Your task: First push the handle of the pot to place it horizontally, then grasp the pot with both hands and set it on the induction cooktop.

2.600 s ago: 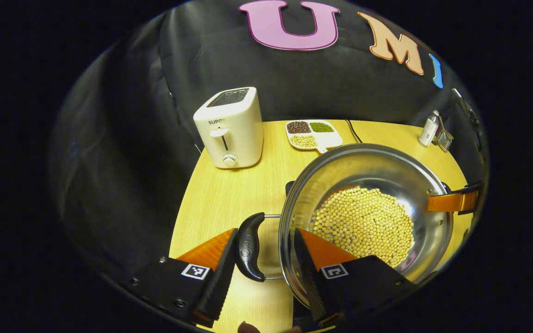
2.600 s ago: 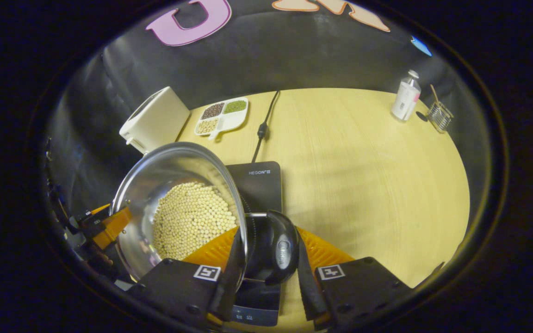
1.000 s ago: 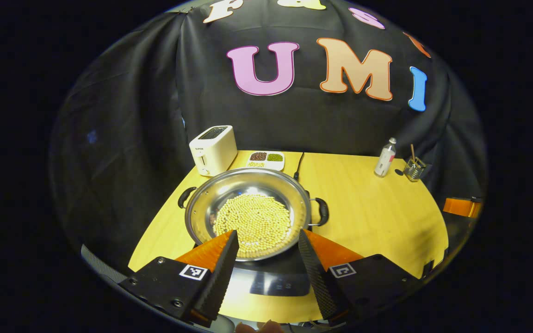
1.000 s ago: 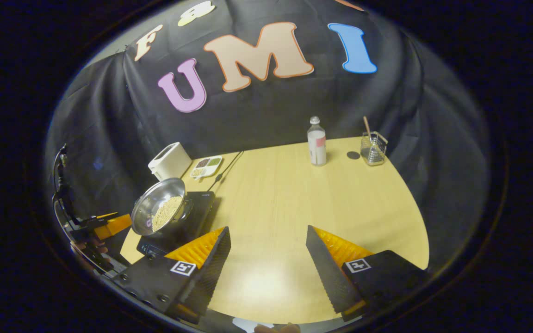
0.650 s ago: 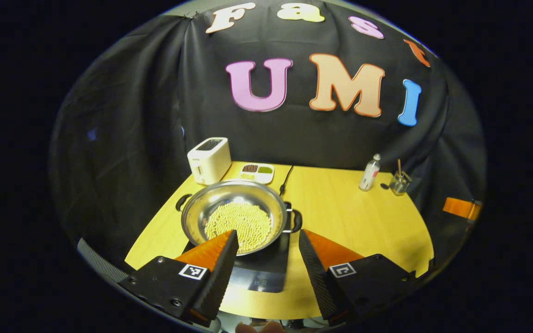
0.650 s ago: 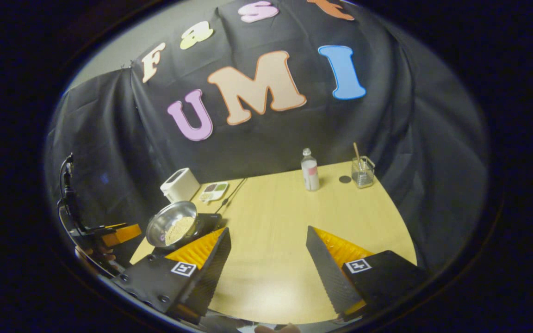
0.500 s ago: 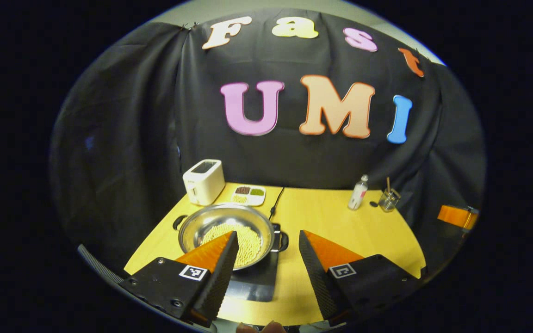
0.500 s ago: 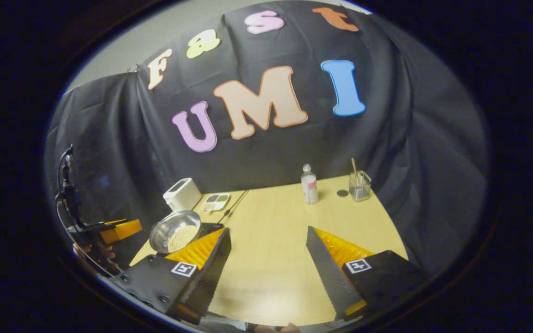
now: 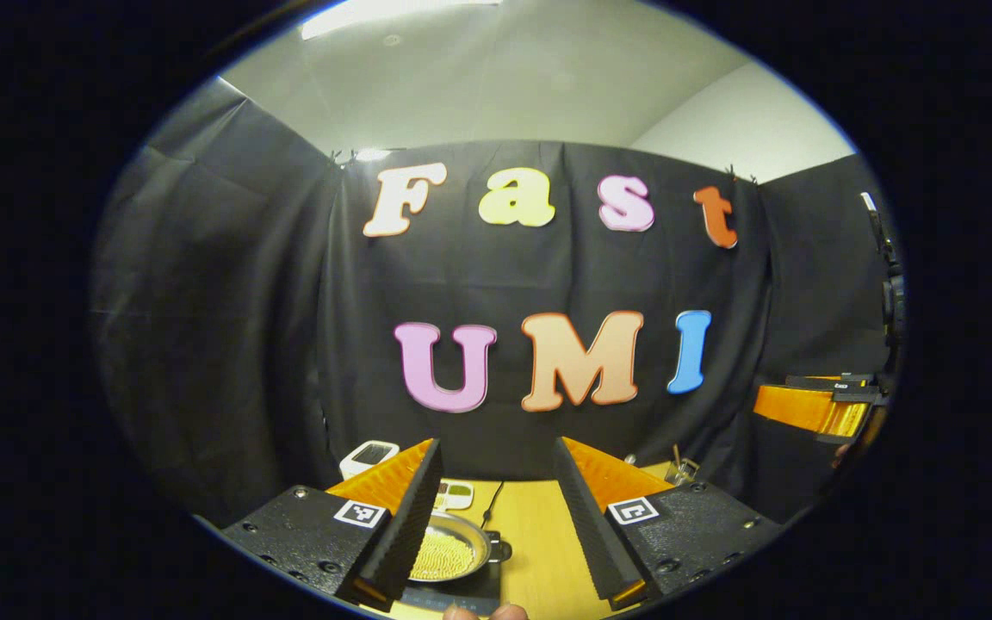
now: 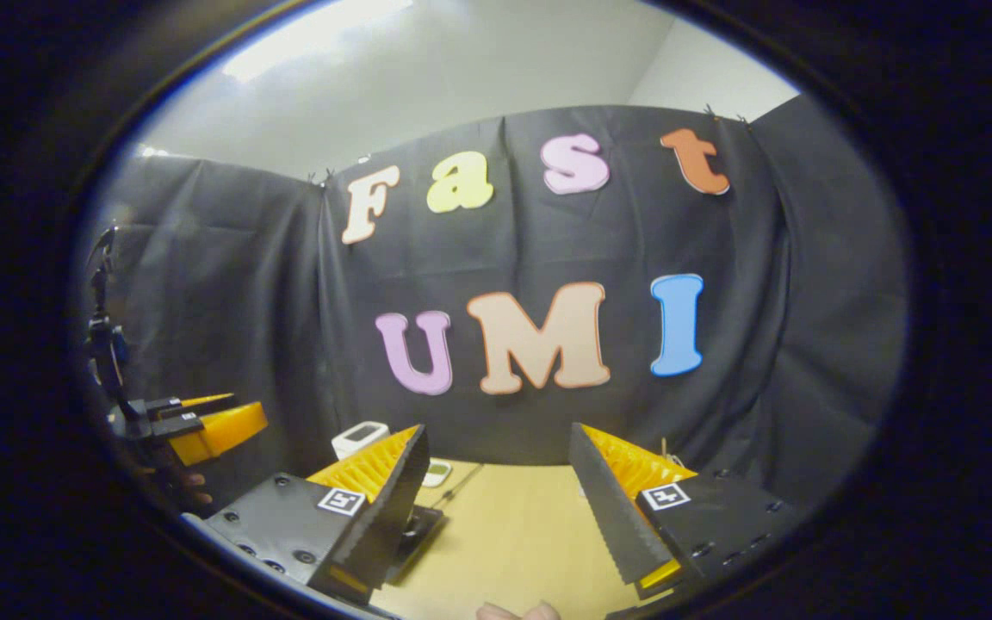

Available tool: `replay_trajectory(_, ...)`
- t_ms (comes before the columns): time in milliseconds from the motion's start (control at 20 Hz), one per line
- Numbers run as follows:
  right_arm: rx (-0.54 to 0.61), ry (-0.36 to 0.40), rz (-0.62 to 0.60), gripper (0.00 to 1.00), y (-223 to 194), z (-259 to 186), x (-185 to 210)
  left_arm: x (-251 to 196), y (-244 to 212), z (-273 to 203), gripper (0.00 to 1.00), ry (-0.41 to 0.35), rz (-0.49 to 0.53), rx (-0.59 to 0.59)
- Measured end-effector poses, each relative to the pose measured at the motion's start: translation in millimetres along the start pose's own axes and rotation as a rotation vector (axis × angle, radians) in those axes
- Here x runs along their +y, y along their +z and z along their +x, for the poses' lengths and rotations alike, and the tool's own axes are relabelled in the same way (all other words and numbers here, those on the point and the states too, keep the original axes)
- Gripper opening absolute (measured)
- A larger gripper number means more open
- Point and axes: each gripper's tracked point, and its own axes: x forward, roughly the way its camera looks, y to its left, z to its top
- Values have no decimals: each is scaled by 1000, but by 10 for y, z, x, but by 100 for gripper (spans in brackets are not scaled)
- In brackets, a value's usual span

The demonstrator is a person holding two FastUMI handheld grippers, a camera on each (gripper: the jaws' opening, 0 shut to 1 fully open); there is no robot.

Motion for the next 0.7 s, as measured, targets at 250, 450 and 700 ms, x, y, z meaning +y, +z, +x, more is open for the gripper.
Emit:
replay_trajectory(250, -48, -22, -36, 93, 5, -124, 30, -52, -16, -120, 79, -24, 37, -7)
replay_trajectory(450, -23, -48, -23, 99, -170, -199, -80, -71, -105, -155, 79, -34, 8, 17)
replay_trajectory(700, -19, -67, -18, 99, -183, -218, -159, -56, -103, -123, 79, -35, 7, 12)
